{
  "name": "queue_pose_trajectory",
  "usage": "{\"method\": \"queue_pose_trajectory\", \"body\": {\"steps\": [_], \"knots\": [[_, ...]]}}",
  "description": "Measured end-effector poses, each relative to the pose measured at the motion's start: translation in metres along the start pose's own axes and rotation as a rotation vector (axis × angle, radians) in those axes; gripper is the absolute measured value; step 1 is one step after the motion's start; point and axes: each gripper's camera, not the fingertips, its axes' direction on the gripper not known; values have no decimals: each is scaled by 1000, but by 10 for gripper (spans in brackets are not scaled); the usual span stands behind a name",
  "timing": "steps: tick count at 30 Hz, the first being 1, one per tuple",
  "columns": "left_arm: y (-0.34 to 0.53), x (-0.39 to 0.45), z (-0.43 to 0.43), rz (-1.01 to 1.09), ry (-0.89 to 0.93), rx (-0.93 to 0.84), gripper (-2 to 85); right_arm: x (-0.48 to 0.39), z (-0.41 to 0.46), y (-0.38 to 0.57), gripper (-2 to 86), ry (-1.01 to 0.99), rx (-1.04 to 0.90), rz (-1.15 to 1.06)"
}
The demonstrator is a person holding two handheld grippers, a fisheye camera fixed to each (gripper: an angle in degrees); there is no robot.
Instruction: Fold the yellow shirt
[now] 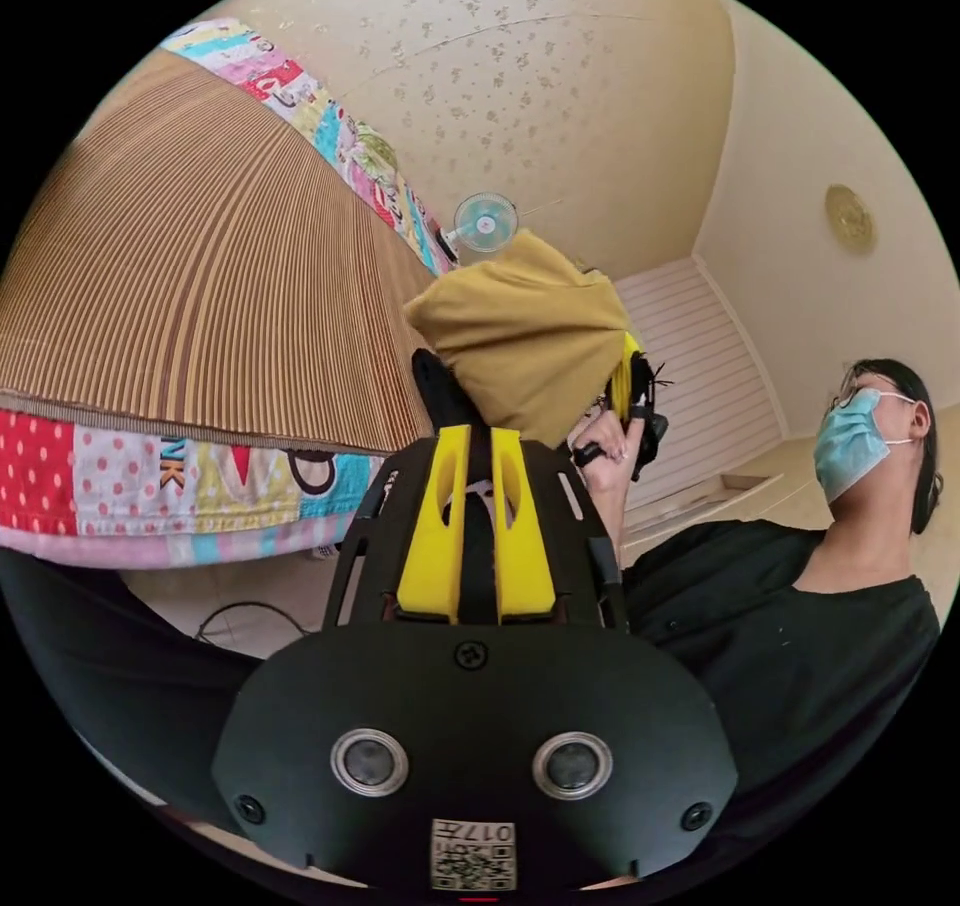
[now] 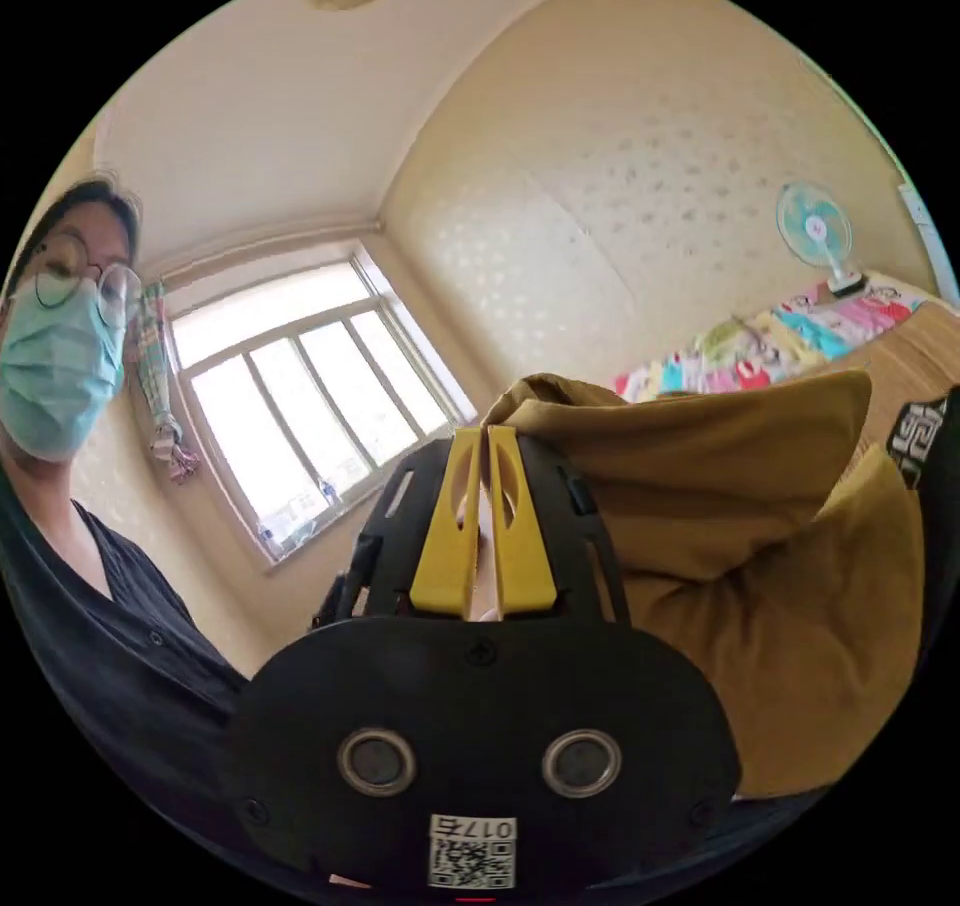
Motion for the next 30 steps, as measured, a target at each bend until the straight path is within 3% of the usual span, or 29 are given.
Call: {"method": "queue_pose_trajectory", "body": {"steps": [4, 8, 13, 22, 30], "knots": [[-8, -30, 7, -36, 15, -26, 65, 72, 45, 80, 14, 11, -494, 295], [-25, -51, 29, -62, -117, -99, 66, 64, 35, 107, 13, 7, -563, 318], [-63, -96, 64, -105, -355, -86, 75, 50, 35, 69, 13, 90, -682, 204], [-168, -169, 166, -131, -525, -227, 77, 64, -23, 10, 13, -27, -556, 207], [-147, -190, 202, -190, -561, -264, 83, 99, -83, -34, 16, -66, -418, 334]]}}
